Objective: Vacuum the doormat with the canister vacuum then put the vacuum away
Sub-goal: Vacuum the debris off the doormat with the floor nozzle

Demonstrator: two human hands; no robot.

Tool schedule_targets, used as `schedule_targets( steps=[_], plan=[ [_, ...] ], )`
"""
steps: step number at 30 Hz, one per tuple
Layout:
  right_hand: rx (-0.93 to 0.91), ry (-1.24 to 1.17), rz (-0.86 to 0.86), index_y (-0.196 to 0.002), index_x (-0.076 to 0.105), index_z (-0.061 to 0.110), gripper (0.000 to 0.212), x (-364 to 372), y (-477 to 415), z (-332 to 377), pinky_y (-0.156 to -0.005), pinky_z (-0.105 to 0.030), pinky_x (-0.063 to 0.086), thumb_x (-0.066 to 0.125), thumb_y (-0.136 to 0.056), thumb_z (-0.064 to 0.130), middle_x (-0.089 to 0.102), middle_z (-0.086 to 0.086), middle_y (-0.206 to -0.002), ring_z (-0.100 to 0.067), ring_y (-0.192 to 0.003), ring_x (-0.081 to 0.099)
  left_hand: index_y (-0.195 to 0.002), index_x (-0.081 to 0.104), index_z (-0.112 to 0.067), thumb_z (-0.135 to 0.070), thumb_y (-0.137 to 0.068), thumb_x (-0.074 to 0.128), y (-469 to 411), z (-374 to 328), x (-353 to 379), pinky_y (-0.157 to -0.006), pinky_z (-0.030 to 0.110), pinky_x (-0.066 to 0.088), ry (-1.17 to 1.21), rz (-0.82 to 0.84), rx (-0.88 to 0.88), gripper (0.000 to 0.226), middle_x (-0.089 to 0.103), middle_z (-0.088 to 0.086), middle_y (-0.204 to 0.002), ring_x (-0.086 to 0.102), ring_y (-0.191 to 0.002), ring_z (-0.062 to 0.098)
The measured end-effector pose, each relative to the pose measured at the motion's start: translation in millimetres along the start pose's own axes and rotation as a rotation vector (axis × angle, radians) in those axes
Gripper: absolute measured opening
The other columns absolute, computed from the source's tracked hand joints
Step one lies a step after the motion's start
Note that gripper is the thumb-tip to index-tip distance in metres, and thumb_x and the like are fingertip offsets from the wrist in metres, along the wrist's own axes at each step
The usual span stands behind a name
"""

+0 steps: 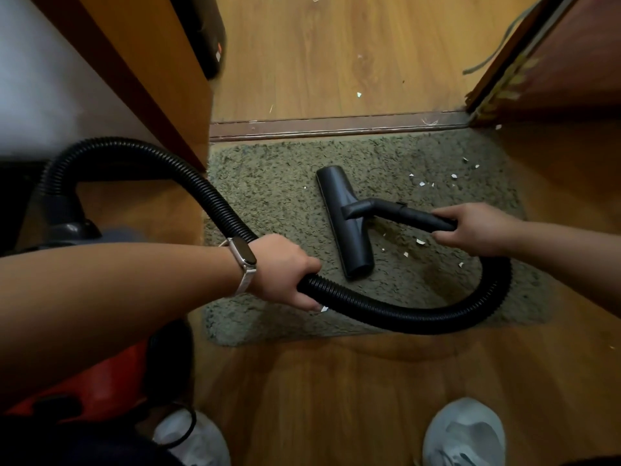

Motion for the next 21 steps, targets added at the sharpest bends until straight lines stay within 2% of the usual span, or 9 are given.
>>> schedule_targets(
  steps=[4, 8, 11, 13, 16, 19, 21],
  plan=[
    [-0.08, 0.052, 0.016, -0.108, 0.064, 0.039, 0.02, 5.4, -0.2, 23.2, -0.057, -0.024, 0.042, 0.064, -0.088, 0.041, 0.064, 0.01, -0.074, -0.005, -0.066, 0.058, -0.097, 0.054, -0.023, -0.078, -0.083, 0.045, 5.5, 1.3, 9.8, -0.07, 0.035, 0.053, -0.032, 0.016, 0.03, 0.058, 0.066, -0.001, -0.085, 0.064, -0.078, 0.026],
    [-0.205, 0.147, 0.078, -0.115, 0.061, 0.041, 0.027, 28.9, 7.3, 60.7, -0.053, -0.023, 0.038, 0.061, -0.088, 0.044, 0.061, 0.012, -0.071, 0.001, -0.062, 0.053, -0.098, 0.054, -0.024, -0.076, -0.083, 0.046, 13.5, 8.4, 25.1, -0.069, 0.033, 0.05, -0.092, 0.084, 0.062, 0.055, 0.066, -0.003, -0.089, 0.065, -0.081, 0.024],
    [-0.307, 0.221, 0.152, -0.129, 0.054, 0.044, 0.042, 48.2, 14.2, 80.1, -0.07, -0.028, 0.05, 0.059, -0.088, 0.046, 0.069, 0.01, -0.089, -0.012, -0.078, 0.062, -0.11, 0.056, -0.024, -0.076, -0.084, 0.046, 17.5, 6.5, 35.4, -0.073, 0.034, 0.051, -0.102, 0.112, 0.117, 0.059, 0.067, -0.003, -0.097, 0.065, -0.087, 0.023],
    [-0.363, 0.28, 0.171, -0.137, 0.05, 0.044, 0.05, 52.9, 15.8, 83.5, -0.076, -0.03, 0.051, 0.059, -0.087, 0.047, 0.071, 0.005, -0.096, -0.018, -0.087, 0.064, -0.114, 0.055, -0.026, -0.076, -0.084, 0.045, 20.5, 9.8, 46.2, -0.075, 0.034, 0.052, -0.095, 0.177, 0.122, 0.059, 0.066, -0.003, -0.1, 0.065, -0.089, 0.022],
    [-0.372, 0.285, 0.181, -0.143, 0.047, 0.043, 0.056, 50.1, 14.8, 79.0, -0.071, -0.026, 0.045, 0.06, -0.089, 0.044, 0.066, 0.009, -0.09, -0.014, -0.081, 0.06, -0.108, 0.054, -0.024, -0.083, -0.081, 0.041, 24.9, 23.6, 54.4, -0.07, 0.035, 0.049, -0.119, 0.217, 0.089, 0.067, 0.066, -0.003, -0.097, 0.065, -0.086, 0.023],
    [-0.338, 0.248, 0.171, -0.141, 0.049, 0.045, 0.056, 43.0, 9.8, 66.5, -0.072, -0.028, 0.051, 0.062, -0.087, 0.044, 0.067, 0.01, -0.086, -0.013, -0.077, 0.062, -0.105, 0.053, -0.023, -0.086, -0.079, 0.037, 26.5, 19.6, 56.5, -0.07, 0.035, 0.05, -0.095, 0.186, 0.087, 0.07, 0.066, -0.002, -0.093, 0.064, -0.083, 0.024],
    [-0.286, 0.221, 0.156, -0.137, 0.053, 0.044, 0.051, 32.7, 6.1, 54.3, -0.065, -0.026, 0.047, 0.064, -0.088, 0.044, 0.064, 0.013, -0.077, -0.01, -0.069, 0.06, -0.102, 0.051, -0.024, -0.086, -0.08, 0.035, 26.8, 9.6, 62.5, -0.071, 0.035, 0.052, -0.059, 0.178, 0.086, 0.068, 0.066, -0.002, -0.091, 0.064, -0.081, 0.024]
  ],
)
Point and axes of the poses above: each hand's wrist, its own y-axis away from the middle knuckle, its own x-axis out of the palm, z = x × y, the point moved 10 cm from there along -y, towards the middle knuckle
